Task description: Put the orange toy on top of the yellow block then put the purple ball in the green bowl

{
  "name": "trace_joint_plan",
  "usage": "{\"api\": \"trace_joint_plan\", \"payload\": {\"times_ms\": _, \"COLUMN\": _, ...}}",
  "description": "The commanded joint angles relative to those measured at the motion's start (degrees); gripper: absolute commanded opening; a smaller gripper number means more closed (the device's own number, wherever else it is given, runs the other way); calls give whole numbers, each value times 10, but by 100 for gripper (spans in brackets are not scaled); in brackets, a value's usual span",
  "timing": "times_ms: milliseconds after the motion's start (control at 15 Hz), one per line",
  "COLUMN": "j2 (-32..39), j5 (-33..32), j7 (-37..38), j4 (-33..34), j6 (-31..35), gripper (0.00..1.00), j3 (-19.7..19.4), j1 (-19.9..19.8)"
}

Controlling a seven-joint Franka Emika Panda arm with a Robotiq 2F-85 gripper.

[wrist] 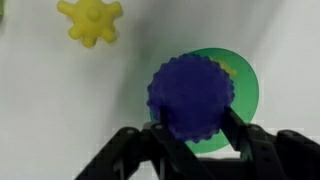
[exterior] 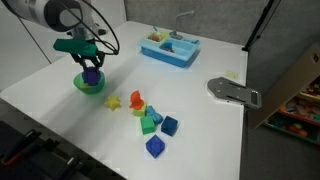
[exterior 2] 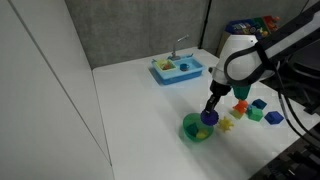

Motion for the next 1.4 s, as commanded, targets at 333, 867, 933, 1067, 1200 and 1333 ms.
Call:
{"api": "trace_joint_plan", "payload": {"times_ms": 333, "j2": -60, "j5": 43, "j7": -13, "j4": -25, "j6": -1, "gripper": 100, "j3": 19, "j1": -13}}
{"api": "trace_joint_plan", "payload": {"times_ms": 867, "j2": -159, "j5": 36, "j7": 61, "j4": -34, "j6": -17, "gripper": 100, "j3": -33, "j1": 6}}
{"api": "trace_joint_plan", "payload": {"times_ms": 933, "j2": -172, "j5": 29, "j7": 75, "j4": -37, "j6": -21, "gripper": 100, "j3": -42, "j1": 10}}
{"api": "trace_joint_plan", "payload": {"times_ms": 1067, "j2": -200, "j5": 4, "j7": 112, "j4": -40, "j6": -45, "gripper": 100, "j3": -60, "j1": 18}}
{"api": "trace_joint_plan", "payload": {"times_ms": 1200, "j2": -227, "j5": -25, "j7": 150, "j4": -38, "j6": -87, "gripper": 100, "j3": -73, "j1": 23}}
{"api": "trace_joint_plan", "payload": {"times_ms": 1333, "j2": -252, "j5": -46, "j7": 183, "j4": -29, "j6": -136, "gripper": 100, "j3": -80, "j1": 27}}
